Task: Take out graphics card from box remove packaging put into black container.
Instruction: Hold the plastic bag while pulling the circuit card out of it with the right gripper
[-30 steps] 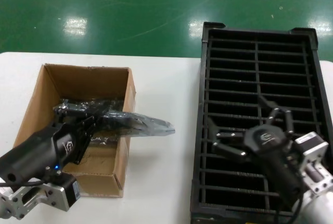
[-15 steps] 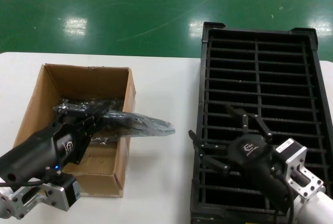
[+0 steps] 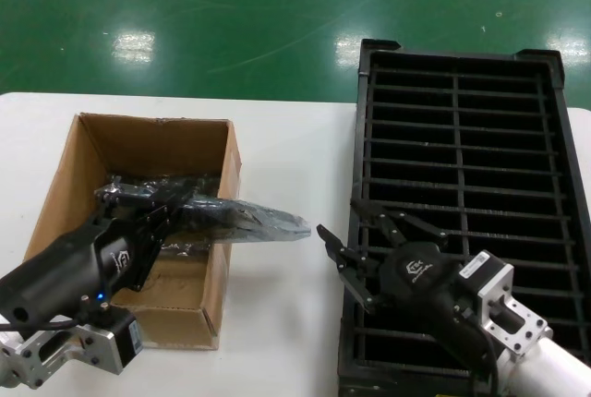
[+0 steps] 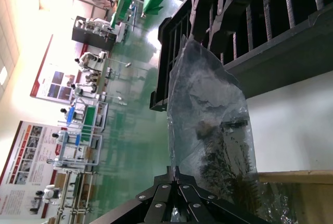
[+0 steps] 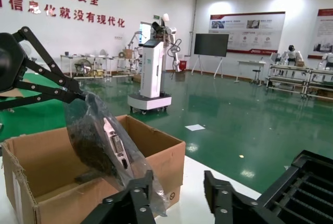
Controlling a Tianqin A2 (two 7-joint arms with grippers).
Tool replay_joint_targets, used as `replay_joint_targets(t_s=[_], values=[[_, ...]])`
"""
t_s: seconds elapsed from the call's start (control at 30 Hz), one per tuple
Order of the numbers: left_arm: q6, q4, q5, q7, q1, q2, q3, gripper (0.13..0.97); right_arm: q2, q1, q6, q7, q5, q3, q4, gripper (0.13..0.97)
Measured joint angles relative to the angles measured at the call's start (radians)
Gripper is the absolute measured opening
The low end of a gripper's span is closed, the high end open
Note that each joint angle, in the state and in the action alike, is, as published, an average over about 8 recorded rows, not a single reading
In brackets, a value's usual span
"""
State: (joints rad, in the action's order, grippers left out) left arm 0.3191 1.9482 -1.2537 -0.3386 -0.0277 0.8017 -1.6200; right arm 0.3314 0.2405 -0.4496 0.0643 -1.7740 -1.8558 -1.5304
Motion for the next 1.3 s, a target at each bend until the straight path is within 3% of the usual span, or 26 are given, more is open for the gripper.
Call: replay_joint_targets(t_s=[0.37,0.67,1.3], values=[[0.0,0.0,0.0,0.0,0.0,0.0,0.0,0.14,0.0,0.029,-0.035,0.016,0.01,-0.028,0.026,0.249],[0.0,0.0,0.0,0.0,0.0,0.0,0.0,0.14,0.001,0.032,-0.065,0.036,0.013,-0.049,0.026,0.158],[0.0,0.0,0.0,0.0,0.0,0.0,0.0,0.14,-0.023,0.072,-0.115,0.082,0.0,-0.061,0.069,0.134]])
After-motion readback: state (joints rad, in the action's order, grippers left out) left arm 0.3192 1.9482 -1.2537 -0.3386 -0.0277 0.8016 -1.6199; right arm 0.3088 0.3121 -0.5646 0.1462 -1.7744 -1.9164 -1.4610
